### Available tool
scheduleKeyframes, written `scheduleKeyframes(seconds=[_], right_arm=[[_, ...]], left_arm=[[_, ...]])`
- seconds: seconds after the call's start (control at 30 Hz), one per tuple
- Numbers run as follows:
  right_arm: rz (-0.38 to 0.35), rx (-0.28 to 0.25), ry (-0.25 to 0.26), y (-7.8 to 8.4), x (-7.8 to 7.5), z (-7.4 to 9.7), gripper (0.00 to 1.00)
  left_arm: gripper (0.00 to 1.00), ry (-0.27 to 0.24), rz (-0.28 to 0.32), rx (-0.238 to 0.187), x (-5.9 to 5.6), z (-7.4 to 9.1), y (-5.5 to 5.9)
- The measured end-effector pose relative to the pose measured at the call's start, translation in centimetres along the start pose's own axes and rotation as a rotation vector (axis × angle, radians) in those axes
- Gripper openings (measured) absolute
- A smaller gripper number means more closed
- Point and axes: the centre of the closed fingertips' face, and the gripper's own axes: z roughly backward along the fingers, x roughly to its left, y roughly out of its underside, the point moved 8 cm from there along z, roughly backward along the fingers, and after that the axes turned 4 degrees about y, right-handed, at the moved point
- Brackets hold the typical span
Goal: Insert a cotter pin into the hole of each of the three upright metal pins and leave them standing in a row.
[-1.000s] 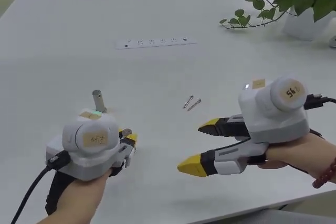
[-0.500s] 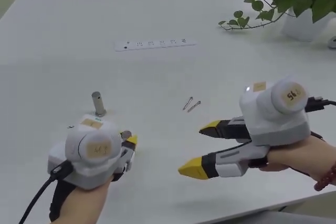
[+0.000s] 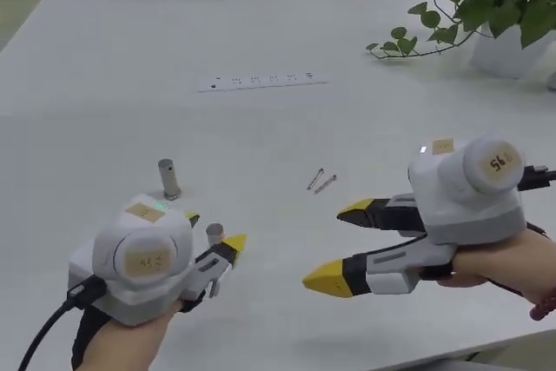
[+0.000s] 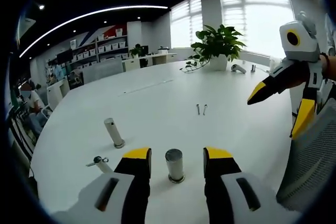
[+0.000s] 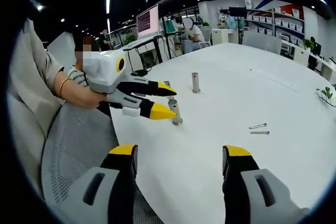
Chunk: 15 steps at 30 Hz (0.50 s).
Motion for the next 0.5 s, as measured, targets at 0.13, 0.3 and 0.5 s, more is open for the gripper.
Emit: scheduleKeyframes(seconds=[0.13, 0.3, 0.5], right_arm=[[0.013, -0.015, 0.007, -0.4, -0.4, 0.2, 0.68], [0.031, -0.032, 0.024, -1.0, -1.3, 0.5, 0.68], [0.056, -0.035, 0.044, -1.6, -2.4, 0.9, 0.67]], left_arm=[[0.44, 0.031, -0.013, -0.007, -0.1, 0.5, -0.2], [0.51, 0.086, -0.032, -0.016, -0.2, 1.4, -0.4], [0.59, 0.139, -0.029, -0.027, 0.0, 2.1, -0.6]])
